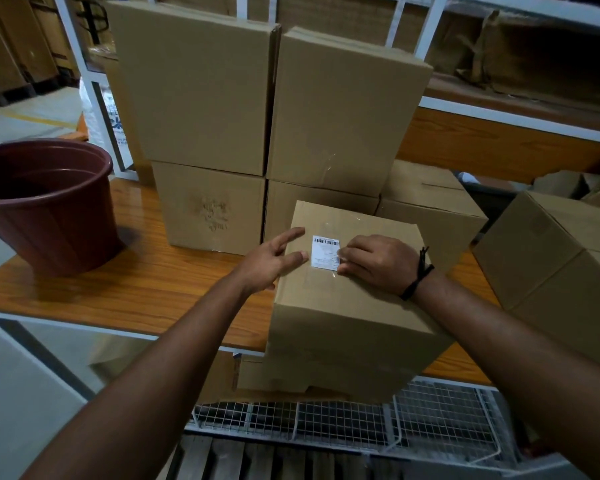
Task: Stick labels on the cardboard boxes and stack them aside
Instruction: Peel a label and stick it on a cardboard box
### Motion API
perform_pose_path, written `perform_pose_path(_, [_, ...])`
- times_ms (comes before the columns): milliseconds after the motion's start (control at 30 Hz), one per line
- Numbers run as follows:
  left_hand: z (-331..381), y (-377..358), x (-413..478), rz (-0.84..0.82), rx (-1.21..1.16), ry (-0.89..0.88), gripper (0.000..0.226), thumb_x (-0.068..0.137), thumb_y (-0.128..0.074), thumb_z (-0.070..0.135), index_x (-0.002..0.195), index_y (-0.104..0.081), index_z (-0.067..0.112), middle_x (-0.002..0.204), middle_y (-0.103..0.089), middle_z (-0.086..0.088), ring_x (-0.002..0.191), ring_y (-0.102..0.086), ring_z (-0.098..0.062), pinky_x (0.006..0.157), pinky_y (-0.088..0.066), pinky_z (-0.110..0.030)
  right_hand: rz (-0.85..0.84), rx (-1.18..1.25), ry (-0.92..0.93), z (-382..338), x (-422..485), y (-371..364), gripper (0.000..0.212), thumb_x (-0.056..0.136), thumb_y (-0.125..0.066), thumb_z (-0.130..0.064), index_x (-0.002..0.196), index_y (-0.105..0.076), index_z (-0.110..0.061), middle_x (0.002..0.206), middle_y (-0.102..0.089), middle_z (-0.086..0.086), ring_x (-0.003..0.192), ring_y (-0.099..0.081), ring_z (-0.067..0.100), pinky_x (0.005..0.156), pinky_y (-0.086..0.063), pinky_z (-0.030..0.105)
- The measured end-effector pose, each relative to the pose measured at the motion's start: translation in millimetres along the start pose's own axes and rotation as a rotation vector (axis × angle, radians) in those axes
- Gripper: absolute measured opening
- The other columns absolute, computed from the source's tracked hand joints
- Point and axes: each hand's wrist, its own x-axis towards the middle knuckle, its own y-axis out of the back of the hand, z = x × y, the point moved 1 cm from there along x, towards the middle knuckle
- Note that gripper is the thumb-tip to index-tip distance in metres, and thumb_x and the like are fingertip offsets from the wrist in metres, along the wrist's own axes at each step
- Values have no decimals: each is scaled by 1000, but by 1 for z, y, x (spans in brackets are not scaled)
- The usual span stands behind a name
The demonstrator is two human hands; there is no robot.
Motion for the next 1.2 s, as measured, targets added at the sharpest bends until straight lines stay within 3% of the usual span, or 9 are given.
perform_pose_path(233, [1,0,-2,-21,-13,-2,63,75,-57,67,133,-31,68,155,-34,-9,127,-48,-34,89,-53,-56,-83,-125,129,-5,0,2,17,93,-55,-17,95,-64,-3,73,-64,14,50,-54,31,41,-45,35])
perform_pose_path(467, [2,-1,-3,-26,-31,2,60,76,-59,67,130,-32,71,154,-35,-9,126,-50,-34,91,-52,-58,-77,-162,152,-6,2,3,19,94,-51,-12,97,-67,-3,68,-62,11,48,-53,28,41,-43,33])
perform_pose_path(733, [2,0,-4,-22,-24,1,57,83,-58,61,134,-32,68,155,-34,-9,127,-48,-34,91,-52,-58,-146,-109,69,-11,7,5,23,92,-48,-20,109,-56,-9,75,-65,13,51,-56,30,40,-44,32])
perform_pose_path(833, [1,1,-3,-20,-9,4,54,89,-58,56,136,-31,66,156,-33,-9,129,-46,-35,91,-52,-58,-163,22,-158,-17,6,5,31,91,-47,-29,106,-67,-10,89,-70,14,70,-65,33,51,-53,39])
perform_pose_path(933, [2,1,-3,-6,19,11,55,93,-57,53,141,-31,60,157,-31,-9,133,-43,-34,92,-51,-57,-124,348,-647,-24,5,10,26,92,-55,-26,107,-72,-12,105,-72,6,95,-67,21,82,-53,35])
perform_pose_path(967, [2,0,-3,-4,22,12,56,93,-56,52,142,-31,59,157,-30,-9,134,-41,-34,93,-51,-57,-100,489,-854,-26,7,11,20,92,-60,-24,104,-73,-16,103,-73,3,94,-67,14,83,-53,32])
perform_pose_path(1067, [3,0,-3,-2,10,19,56,93,-57,51,142,-31,59,158,-29,-9,135,-40,-34,94,-50,-57,-43,764,-1339,-31,24,16,3,87,-68,-19,88,-71,-18,75,-73,-3,62,-64,13,53,-49,27])
perform_pose_path(1133, [3,1,-3,-2,9,19,56,93,-57,51,142,-32,59,158,-29,-8,135,-40,-34,94,-50,-57,-105,848,-1507,-29,37,21,13,87,-67,-20,92,-69,-8,69,-71,2,46,-51,15,36,-33,18])
perform_pose_path(1200, [3,1,-3,-7,3,18,55,93,-57,50,141,-32,59,158,-30,-8,134,-41,-34,94,-51,-55,-172,903,-1607,-26,47,26,24,89,-66,-24,96,-66,-2,68,-67,5,40,-44,15,32,-25,14])
